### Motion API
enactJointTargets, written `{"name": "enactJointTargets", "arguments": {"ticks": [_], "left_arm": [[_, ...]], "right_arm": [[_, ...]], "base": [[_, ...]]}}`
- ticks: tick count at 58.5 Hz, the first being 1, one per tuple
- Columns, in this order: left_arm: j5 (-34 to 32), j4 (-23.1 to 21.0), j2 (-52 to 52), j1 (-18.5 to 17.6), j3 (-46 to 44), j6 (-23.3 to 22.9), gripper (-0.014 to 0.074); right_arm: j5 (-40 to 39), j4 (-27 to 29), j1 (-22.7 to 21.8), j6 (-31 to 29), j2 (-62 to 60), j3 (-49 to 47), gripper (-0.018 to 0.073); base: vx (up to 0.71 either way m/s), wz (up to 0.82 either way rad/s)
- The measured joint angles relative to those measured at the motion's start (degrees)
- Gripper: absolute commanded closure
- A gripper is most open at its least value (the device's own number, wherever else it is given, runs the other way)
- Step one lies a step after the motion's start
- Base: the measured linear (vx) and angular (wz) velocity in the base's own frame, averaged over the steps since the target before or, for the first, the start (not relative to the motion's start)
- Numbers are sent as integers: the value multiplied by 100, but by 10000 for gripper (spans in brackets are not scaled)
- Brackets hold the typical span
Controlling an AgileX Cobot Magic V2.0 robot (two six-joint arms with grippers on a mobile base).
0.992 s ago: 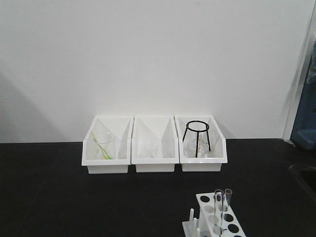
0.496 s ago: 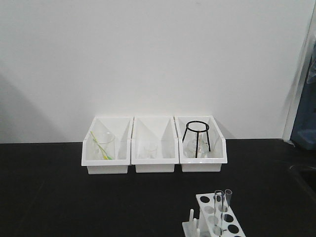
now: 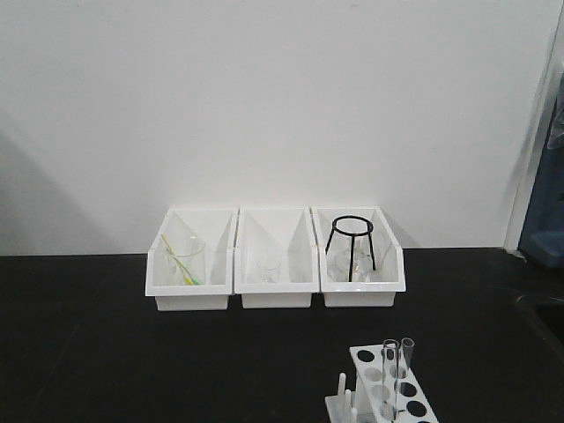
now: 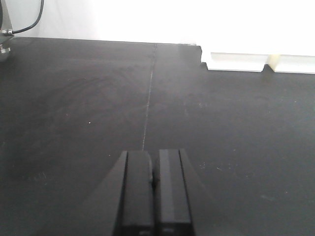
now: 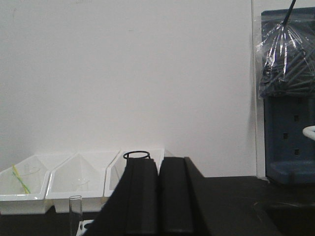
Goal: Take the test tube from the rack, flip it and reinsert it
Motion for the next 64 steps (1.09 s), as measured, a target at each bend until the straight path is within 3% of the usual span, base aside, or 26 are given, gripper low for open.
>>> {"name": "enactJointTargets", "arguments": {"ticks": [7, 17, 31, 45, 56, 64], "left_arm": [[0, 0, 0, 0, 0, 0, 603], [0, 0, 0, 0, 0, 0, 603], [0, 0, 0, 0, 0, 0, 603], [0, 0, 0, 0, 0, 0, 603], [0, 0, 0, 0, 0, 0, 603], [0, 0, 0, 0, 0, 0, 603]], "right_arm": [[706, -169, 0, 0, 733, -932, 568], [983, -207, 0, 0, 1898, -1623, 539], [1074, -87, 0, 13, 2866, -1663, 359], [655, -50, 0, 15, 3312, -1663, 112], [415, 97, 30, 15, 3854, -1594, 83], [-534, 118, 506, 20, 4348, -1142, 83]], "base": [[0, 0], [0, 0], [0, 0], [0, 0], [0, 0], [0, 0]]}}
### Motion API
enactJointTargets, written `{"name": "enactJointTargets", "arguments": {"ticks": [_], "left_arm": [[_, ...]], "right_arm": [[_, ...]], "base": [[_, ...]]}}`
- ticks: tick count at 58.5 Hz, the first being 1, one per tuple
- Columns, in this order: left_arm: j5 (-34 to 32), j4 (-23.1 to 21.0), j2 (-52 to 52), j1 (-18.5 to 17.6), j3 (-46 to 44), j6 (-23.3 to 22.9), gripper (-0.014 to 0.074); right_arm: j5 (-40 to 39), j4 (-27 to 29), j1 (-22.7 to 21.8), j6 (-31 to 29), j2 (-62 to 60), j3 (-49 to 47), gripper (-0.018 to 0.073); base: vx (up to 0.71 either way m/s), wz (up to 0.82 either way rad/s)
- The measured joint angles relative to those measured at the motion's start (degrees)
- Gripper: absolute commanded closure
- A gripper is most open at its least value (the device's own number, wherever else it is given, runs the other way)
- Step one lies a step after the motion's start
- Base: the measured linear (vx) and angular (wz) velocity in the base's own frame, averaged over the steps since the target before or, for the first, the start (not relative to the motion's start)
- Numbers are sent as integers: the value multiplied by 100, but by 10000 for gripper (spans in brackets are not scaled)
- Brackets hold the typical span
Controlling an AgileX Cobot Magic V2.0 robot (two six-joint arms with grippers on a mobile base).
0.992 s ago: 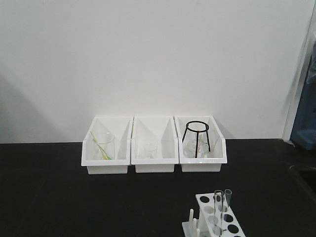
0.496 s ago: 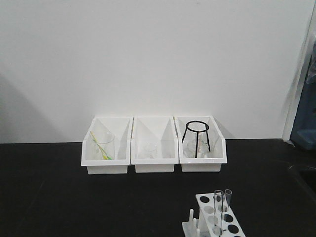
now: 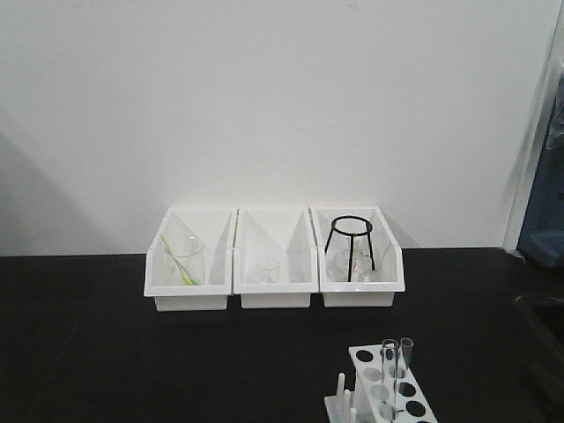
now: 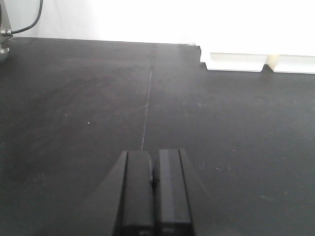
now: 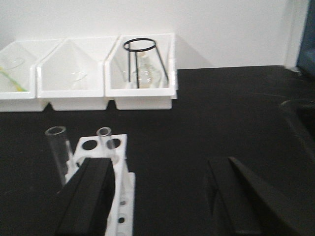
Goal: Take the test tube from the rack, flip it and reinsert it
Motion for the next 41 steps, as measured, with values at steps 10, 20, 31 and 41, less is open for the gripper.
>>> {"name": "enactJointTargets", "arguments": {"ticks": [10, 20, 31, 41], "left_arm": [[0, 0, 0, 0, 0, 0, 603], [0, 0, 0, 0, 0, 0, 603], [0, 0, 0, 0, 0, 0, 603], [0, 0, 0, 0, 0, 0, 603]], "right_arm": [[-1514, -24, 905, -26, 601, 647, 83], [-2376, -41, 1369, -186, 1600, 713, 83], [-3584, -59, 1473, -118, 2866, 713, 83], [-4021, -237, 1473, 100, 3646, 443, 83]], "base": [[0, 0], [0, 0], [0, 0], [0, 0]]}}
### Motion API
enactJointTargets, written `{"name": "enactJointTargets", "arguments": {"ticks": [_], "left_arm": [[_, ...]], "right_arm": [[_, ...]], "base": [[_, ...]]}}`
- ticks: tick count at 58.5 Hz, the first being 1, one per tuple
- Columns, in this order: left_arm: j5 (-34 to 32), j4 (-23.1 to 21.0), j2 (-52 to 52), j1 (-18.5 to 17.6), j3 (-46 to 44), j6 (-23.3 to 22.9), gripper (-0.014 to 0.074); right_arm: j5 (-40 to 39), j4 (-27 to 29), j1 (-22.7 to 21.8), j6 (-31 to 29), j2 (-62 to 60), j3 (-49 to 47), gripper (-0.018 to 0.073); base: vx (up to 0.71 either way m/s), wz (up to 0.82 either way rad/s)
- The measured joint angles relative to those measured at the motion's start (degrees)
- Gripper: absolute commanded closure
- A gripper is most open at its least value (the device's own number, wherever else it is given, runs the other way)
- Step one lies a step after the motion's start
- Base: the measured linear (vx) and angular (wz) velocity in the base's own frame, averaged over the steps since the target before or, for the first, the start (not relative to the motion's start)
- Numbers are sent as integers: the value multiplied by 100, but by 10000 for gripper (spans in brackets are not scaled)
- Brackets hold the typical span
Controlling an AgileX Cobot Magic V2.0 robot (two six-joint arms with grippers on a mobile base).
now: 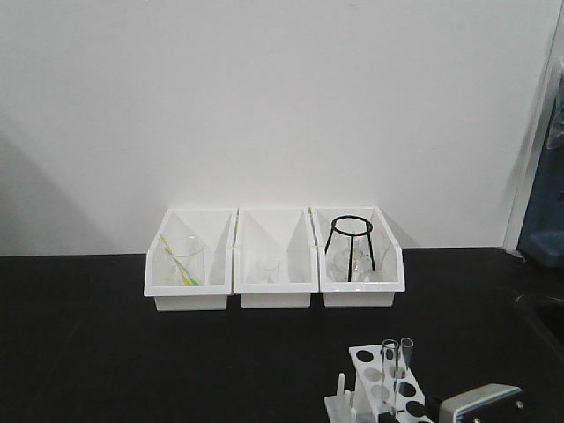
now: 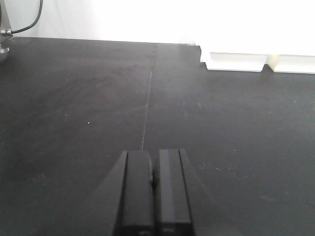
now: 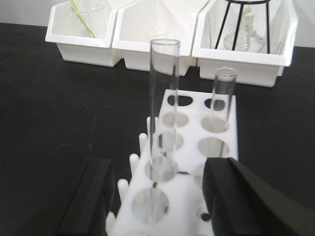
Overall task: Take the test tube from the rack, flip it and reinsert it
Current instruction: 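Lower the right gripper around a clear test tube in the rack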
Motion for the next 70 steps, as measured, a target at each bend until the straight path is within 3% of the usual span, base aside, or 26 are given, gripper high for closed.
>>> {"name": "enactJointTargets", "arguments": {"ticks": [10, 38, 47, 66, 70], "left_arm": [[0, 0, 0, 0, 0, 0, 603], [0, 0, 0, 0, 0, 0, 603], [0, 0, 0, 0, 0, 0, 603], [0, 0, 0, 0, 0, 0, 603], [0, 0, 0, 0, 0, 0, 603]], "right_arm": [[-87, -195, 0, 46, 566, -601, 83], [-70, -50, 0, 53, 1379, -1430, 95], [-25, 1, 0, 53, 1421, -1442, 214], [178, 204, 0, 26, 1269, -1442, 576], [302, 218, 0, -15, 1139, -1442, 573]], "base": [[0, 0], [0, 0], [0, -1], [0, 0], [0, 0]]}}
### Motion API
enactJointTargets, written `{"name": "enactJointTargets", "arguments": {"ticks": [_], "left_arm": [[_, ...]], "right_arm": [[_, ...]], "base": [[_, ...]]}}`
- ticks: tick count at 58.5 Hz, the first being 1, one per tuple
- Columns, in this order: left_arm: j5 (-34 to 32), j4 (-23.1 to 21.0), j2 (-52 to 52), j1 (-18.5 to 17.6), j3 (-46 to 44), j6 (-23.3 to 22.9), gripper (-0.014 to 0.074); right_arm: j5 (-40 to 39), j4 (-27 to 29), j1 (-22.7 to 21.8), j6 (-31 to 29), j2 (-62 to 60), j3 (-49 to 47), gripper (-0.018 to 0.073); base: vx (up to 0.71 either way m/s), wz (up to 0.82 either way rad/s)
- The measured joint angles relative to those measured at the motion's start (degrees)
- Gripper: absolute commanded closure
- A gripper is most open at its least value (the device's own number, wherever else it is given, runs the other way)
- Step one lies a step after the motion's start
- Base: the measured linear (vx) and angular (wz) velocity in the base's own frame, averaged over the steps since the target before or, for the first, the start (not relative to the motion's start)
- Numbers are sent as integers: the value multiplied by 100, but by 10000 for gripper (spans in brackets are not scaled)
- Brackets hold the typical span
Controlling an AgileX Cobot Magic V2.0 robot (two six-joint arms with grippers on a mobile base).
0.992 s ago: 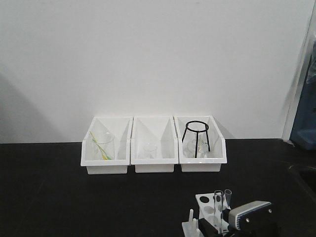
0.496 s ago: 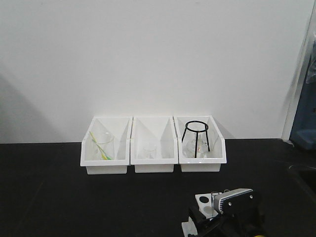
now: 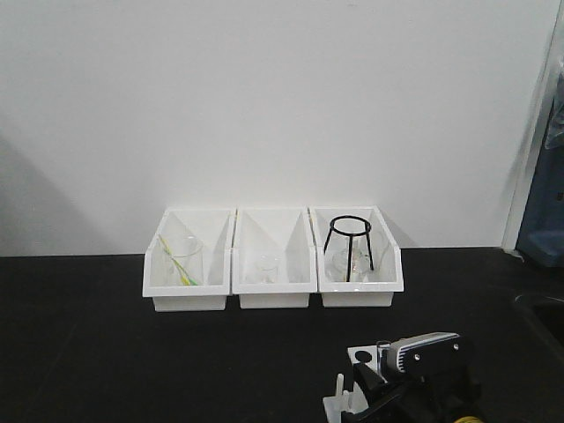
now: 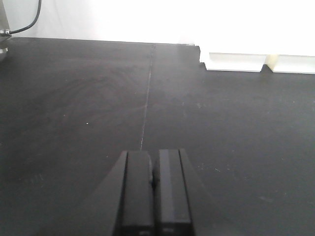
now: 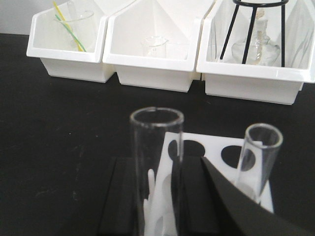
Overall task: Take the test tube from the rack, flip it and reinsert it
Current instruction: 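Lower the right gripper around a clear test tube in the rack, then close the right gripper and lift the test tube out of the rack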
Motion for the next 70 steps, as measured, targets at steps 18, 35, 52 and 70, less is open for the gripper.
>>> {"name": "enactJointTargets", "arguments": {"ticks": [18, 35, 52, 70], "left_arm": [[0, 0, 0, 0, 0, 0, 603], [0, 0, 0, 0, 0, 0, 603], [0, 0, 0, 0, 0, 0, 603], [0, 0, 0, 0, 0, 0, 603]], "right_arm": [[548, 17, 0, -165, -982, 0, 571], [1650, 282, 0, -178, -2064, -309, 571], [3206, 282, 0, -295, -2589, -1574, 571], [4063, 248, 0, -636, -2602, -2133, 571]], "base": [[0, 0], [0, 0], [0, 0], [0, 0]]}}
